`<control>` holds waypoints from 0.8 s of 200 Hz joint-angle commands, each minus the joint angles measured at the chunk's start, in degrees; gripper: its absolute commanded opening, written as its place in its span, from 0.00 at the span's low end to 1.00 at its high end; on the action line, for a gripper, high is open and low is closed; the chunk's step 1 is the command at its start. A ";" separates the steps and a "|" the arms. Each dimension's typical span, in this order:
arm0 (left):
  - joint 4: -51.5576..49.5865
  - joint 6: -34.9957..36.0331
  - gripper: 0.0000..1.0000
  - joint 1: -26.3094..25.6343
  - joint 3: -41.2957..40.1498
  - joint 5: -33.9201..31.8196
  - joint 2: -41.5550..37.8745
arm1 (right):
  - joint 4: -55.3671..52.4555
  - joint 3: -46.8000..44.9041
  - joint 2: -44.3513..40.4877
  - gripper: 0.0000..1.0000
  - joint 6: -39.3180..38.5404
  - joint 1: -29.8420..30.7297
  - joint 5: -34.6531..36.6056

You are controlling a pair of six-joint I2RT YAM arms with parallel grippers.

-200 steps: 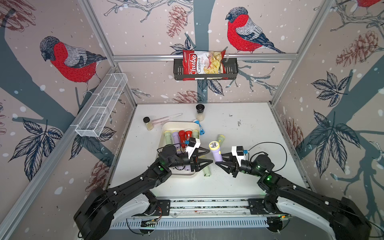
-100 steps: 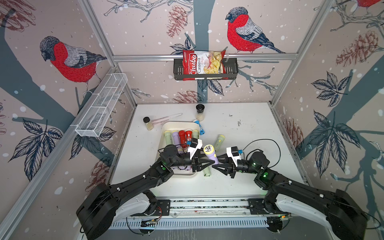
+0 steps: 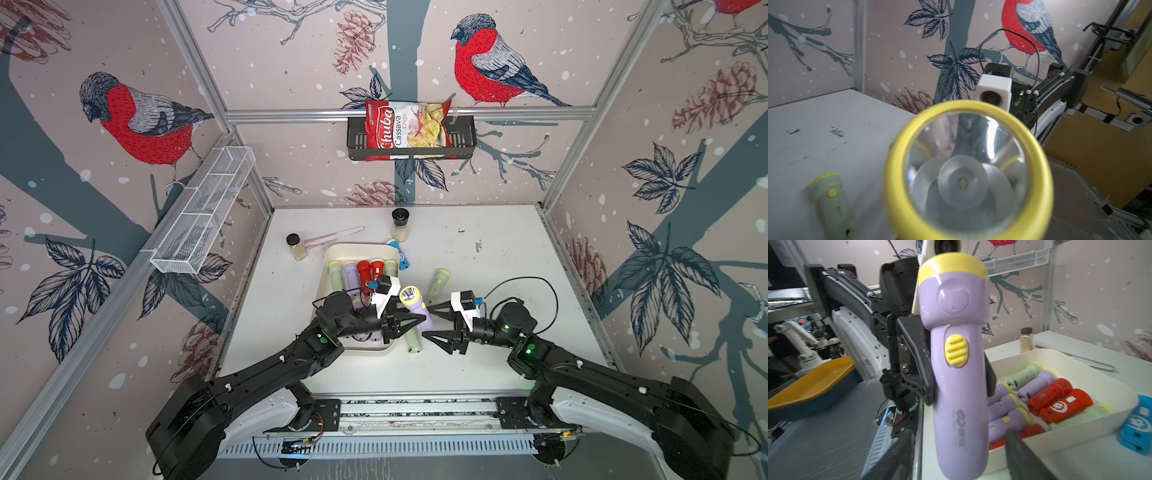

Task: Put the flashlights into the storage boxes
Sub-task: Pick up the flashlight from the center of the board, then place the flashlight at the storage box.

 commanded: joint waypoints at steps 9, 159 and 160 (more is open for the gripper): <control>-9.27 -1.34 0.21 0.25 1.96 -9.28 -1.61 | -2.56 -1.07 -2.23 1.00 1.10 0.14 9.40; -78.89 -15.99 0.18 23.77 16.04 -44.28 4.28 | -5.46 -2.75 -4.33 1.00 0.67 0.18 14.50; -79.00 -16.12 0.18 23.84 16.02 -44.35 4.43 | -5.46 -2.73 -4.30 1.00 0.67 0.19 14.48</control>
